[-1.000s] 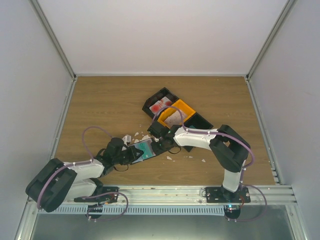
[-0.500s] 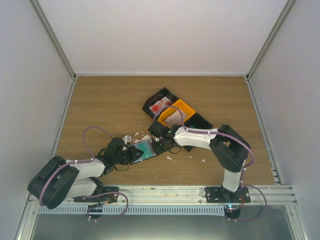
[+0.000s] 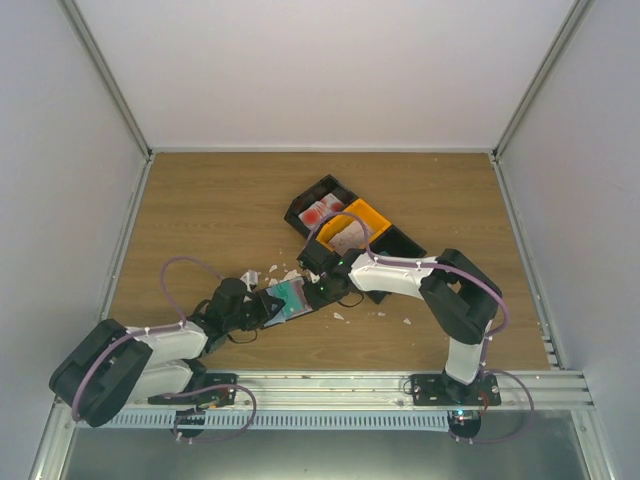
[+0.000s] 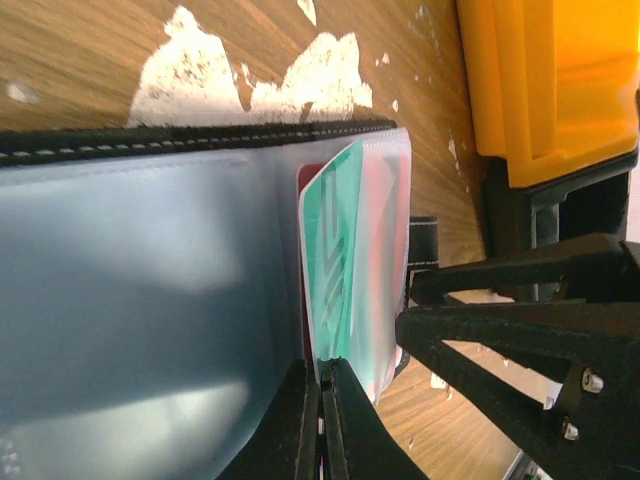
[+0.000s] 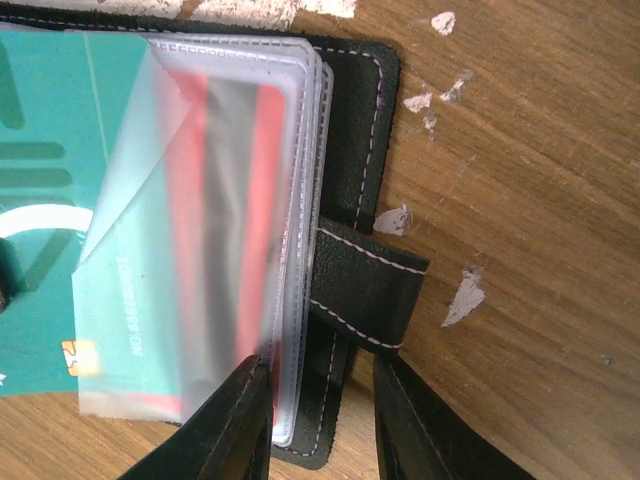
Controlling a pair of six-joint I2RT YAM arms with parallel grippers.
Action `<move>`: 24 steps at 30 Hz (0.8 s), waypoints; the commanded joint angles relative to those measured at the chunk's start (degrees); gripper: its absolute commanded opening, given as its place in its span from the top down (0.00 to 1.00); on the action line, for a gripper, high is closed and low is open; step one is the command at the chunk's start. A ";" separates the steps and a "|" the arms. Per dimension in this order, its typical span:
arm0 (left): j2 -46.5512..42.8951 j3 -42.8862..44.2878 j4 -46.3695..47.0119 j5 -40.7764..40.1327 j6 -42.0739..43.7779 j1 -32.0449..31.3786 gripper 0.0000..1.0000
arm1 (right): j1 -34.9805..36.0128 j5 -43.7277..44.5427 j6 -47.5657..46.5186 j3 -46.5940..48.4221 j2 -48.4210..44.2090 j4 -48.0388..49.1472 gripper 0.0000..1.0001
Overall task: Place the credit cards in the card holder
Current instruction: Insert the credit card into the card holder.
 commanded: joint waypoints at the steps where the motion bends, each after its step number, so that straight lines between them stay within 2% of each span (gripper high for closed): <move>1: -2.30 -2.58 -4.52 -6.49 -1.44 0.00 1.00 | 0.23 -2.12 0.46 -1.73 2.50 -1.55 0.71; 4: -2.34 -2.73 -3.60 -5.58 -0.96 -0.05 1.00 | 0.23 -2.61 0.25 -1.65 2.62 -1.55 0.72; 10: 3.23 -2.43 2.07 -0.12 -0.28 -0.05 1.00 | 0.17 -4.10 0.08 -1.65 2.55 -0.94 0.71; 15: 6.15 -3.31 5.70 1.37 -1.91 -0.48 1.00 | 0.14 -4.41 0.30 -1.65 2.51 -0.85 0.71; 24: 6.02 -3.80 4.43 0.79 -4.01 -0.97 1.00 | -0.10 -4.55 0.80 -1.82 2.41 -0.58 0.70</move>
